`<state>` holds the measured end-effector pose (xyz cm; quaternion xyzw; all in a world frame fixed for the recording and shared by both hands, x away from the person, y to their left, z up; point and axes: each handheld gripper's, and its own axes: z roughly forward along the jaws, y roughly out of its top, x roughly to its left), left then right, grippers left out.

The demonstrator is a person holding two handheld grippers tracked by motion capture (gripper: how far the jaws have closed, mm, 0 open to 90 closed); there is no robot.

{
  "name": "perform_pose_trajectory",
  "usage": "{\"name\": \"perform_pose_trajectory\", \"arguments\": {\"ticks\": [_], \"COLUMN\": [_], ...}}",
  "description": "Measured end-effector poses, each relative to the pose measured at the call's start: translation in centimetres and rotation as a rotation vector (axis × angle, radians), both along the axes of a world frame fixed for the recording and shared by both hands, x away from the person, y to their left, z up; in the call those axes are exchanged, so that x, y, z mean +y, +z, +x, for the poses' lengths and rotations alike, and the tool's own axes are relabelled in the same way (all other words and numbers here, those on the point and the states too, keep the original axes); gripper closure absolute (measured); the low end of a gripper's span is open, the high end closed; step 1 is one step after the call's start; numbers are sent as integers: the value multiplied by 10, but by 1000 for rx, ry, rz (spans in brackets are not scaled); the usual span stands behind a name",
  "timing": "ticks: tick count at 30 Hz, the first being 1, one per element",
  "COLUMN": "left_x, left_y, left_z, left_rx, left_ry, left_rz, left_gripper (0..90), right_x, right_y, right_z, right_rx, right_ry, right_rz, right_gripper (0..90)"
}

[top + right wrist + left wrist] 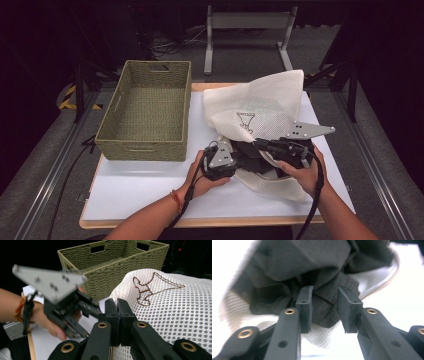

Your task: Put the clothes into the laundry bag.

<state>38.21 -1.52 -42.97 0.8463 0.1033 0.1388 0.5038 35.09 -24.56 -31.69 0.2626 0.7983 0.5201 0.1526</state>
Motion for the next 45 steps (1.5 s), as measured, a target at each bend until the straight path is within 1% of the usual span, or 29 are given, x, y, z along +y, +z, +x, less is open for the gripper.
{"name": "perform_pose_trajectory", "arguments": {"ticks": [1, 2, 4, 6, 7, 8, 9, 10, 12, 15, 16, 17, 18, 19, 20, 21, 23, 24, 25, 27, 28, 29, 31, 35, 36, 38, 40, 41, 45], "left_x": [-9, -17, -26, -38, -42, -48, -51, -53, -58, -64, -65, -70, -70, -67, -67, -65, -64, -62, -57, -50, -45, -45, -27, -5, -2, 5, 13, 18, 27], "left_y": [-3, -7, -15, -20, -19, -18, -17, -17, -15, -14, -12, -13, -12, -11, -11, -13, -12, -11, -10, -8, -8, -8, -5, 2, 3, 5, 6, 5, 1], "left_z": [2, 7, 15, 21, 23, 28, 29, 30, 33, 40, 41, 41, 42, 46, 46, 51, 54, 53, 51, 47, 44, 44, 29, 16, 14, 13, 10, 10, 7], "left_rx": [-41, -63, -41, -95, -117, -107, -120, -127, -131, -112, -113, -95, -95, -104, -104, -78, -75, -70, -46, -36, -19, -19, 16, 43, 35, 44, 41, 66, 59], "left_ry": [7, 8, 16, 35, 40, 63, 81, 100, 119, 153, 155, 178, 179, 156, 156, 151, 117, 100, 60, 46, 23, 23, -5, -14, 20, -1, 17, 8, 1], "left_rz": [43, 63, 49, 66, 57, 52, 51, 17, -16, -31, -14, -70, -87, -61, -61, -94, -63, -64, -81, -78, -98, -98, -135, -198, -189, -184, -158, -140, -110], "left_gripper": [711, 729, 762, 781, 793, 807, 821, 836, 857, 873, 875, 875, 875, 875, 875, 875, 874, 869, 860, 833, 818, 805, 740, 743, 743, 751, 763, 778, 803], "right_x": [1, 2, 4, 3, 3, 2, 1, 0, -3, -5, -6, -6, -7, -8, -10, -11, -14, -15, -15, -15, -14, -14, -12, -10, -10, -8, -5, -3, 8], "right_y": [-1, -1, -3, -3, -4, -4, -4, -4, -5, -6, -6, -8, -8, -9, -9, -8, -9, -10, -10, -10, -9, -8, -7, -6, -4, -2, 0, 1, 9], "right_z": [0, -1, -1, -1, -1, -1, -1, -1, 1, -1, -1, -1, 0, 1, 1, 2, 3, 4, 5, 3, 3, 2, 1, 2, 4, 5, 6, 6, 8], "right_rx": [1, 3, 13, 20, 26, 33, 40, 46, 69, 73, 75, 82, 88, 91, 89, 86, 85, 87, 85, 66, 53, 50, 30, 17, 13, 4, 2, 1, 9], "right_ry": [2, 5, 12, 10, 10, 12, 3, -1, -9, -15, -21, -23, -24, -30, -42, -50, -60, -61, -56, -60, -58, -58, -57, -62, -56, -63, -55, -48, -7], "right_rz": [-2, -5, -2, -1, 3, 7, 9, 15, 35, 40, 38, 39, 41, 49, 52, 51, 51, 50, 47, 33, 26, 23, 0, -3, 1, -6, -2, -4, 7], "right_gripper": [890, 891, 890, 890, 890, 890, 891, 890, 891, 891, 892, 892, 892, 892, 892, 892, 892, 892, 892, 892, 892, 892, 891, 891, 889, 887, 887, 887, 887]}}
